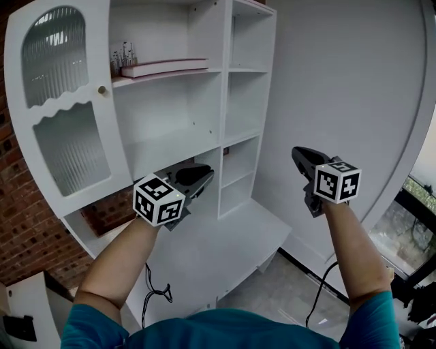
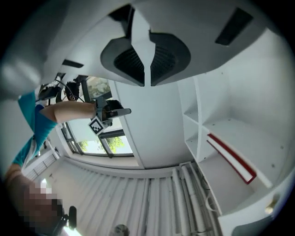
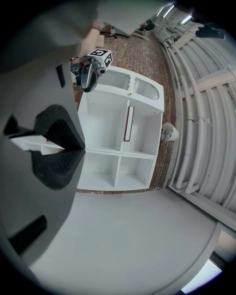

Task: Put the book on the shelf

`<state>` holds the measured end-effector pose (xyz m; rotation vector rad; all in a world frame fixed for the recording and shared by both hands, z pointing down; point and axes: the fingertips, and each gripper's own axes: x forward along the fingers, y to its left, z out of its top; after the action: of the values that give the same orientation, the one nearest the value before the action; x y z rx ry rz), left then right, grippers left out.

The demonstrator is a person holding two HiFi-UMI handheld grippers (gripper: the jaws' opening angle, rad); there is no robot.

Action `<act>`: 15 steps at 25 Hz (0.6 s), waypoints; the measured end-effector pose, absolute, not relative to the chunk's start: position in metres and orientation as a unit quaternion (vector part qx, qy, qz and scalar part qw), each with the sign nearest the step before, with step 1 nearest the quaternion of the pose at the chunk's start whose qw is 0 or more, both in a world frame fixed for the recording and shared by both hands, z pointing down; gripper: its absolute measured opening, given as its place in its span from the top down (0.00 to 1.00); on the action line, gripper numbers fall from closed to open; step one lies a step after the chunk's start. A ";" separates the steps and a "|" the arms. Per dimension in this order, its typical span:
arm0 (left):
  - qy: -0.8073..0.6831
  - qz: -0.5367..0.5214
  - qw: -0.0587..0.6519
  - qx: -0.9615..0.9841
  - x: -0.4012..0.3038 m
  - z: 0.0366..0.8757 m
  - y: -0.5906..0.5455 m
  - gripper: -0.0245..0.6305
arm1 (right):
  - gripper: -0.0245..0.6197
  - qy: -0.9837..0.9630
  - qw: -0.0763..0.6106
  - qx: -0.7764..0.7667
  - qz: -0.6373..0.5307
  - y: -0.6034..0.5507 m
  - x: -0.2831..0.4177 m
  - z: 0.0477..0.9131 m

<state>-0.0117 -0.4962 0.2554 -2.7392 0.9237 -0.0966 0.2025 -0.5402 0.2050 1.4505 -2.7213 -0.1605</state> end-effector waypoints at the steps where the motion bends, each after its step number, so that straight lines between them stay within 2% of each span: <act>1: 0.318 -0.022 0.108 -0.942 -0.014 0.268 -0.496 0.90 | 0.93 -0.882 0.029 0.468 -0.052 -0.537 0.201 0.213; 5: 0.315 0.007 0.050 -0.948 -0.018 0.318 -0.488 0.93 | 0.93 -0.886 0.035 0.461 -0.044 -0.525 0.198 0.249; 15: 0.301 0.013 -0.037 -0.953 -0.008 0.423 -0.459 0.94 | 0.93 -0.892 0.051 0.450 -0.009 -0.501 0.189 0.349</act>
<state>-0.0082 -0.4594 0.4226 -3.0669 0.9677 0.0417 0.1894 -0.5014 0.3493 1.3696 -2.7142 -0.0278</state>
